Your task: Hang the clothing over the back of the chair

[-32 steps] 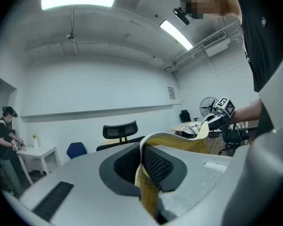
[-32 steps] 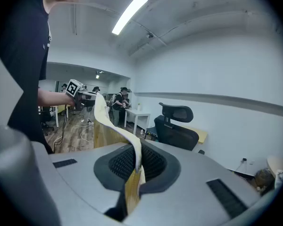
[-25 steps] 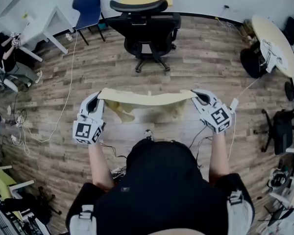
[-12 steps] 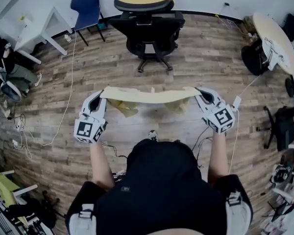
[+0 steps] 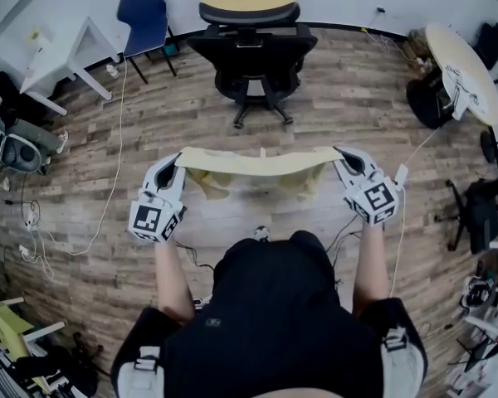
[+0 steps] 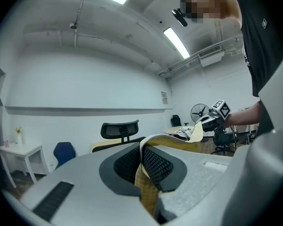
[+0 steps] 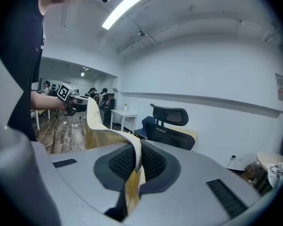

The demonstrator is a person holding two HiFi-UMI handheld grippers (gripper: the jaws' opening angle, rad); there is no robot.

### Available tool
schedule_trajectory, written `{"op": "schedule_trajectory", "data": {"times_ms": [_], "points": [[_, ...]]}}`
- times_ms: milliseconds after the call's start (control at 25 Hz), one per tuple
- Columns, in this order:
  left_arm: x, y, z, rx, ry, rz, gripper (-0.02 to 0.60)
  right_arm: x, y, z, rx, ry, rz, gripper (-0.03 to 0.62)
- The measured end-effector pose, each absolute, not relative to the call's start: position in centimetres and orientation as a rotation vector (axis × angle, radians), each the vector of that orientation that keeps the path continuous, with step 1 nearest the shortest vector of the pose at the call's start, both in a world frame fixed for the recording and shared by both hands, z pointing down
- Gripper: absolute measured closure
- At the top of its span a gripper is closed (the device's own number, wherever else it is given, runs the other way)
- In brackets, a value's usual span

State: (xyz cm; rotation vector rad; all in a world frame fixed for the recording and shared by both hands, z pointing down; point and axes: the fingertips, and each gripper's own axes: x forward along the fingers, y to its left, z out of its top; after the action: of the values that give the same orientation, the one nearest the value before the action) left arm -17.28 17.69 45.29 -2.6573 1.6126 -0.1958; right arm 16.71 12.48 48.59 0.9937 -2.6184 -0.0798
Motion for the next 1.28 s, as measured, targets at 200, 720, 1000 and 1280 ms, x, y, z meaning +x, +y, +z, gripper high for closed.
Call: {"op": "schedule_trajectory", "data": {"times_ms": [200, 720, 1000, 1280], "points": [[-18.1, 17.3, 45.1, -2.657, 1.598, -0.201, 0.577, 16.6, 12.2, 49.7, 1.015, -2.596, -0.034, 0.597], [-19.0, 14.6, 45.1, -2.635, 1.632, -0.224, 0.577, 15.6, 8.8, 49.7, 0.998, -2.614, -0.066, 0.597], [-19.0, 12.3, 45.1, -2.631, 1.623, -0.255, 0.577, 15.6, 6.3, 51.0, 1.009, -2.616, -0.017, 0.597], [-18.7, 8.7, 45.1, -2.624, 1.640, -0.256, 0.577, 15.7, 2.6, 50.6, 1.002, -2.605, -0.034, 0.597]]}}
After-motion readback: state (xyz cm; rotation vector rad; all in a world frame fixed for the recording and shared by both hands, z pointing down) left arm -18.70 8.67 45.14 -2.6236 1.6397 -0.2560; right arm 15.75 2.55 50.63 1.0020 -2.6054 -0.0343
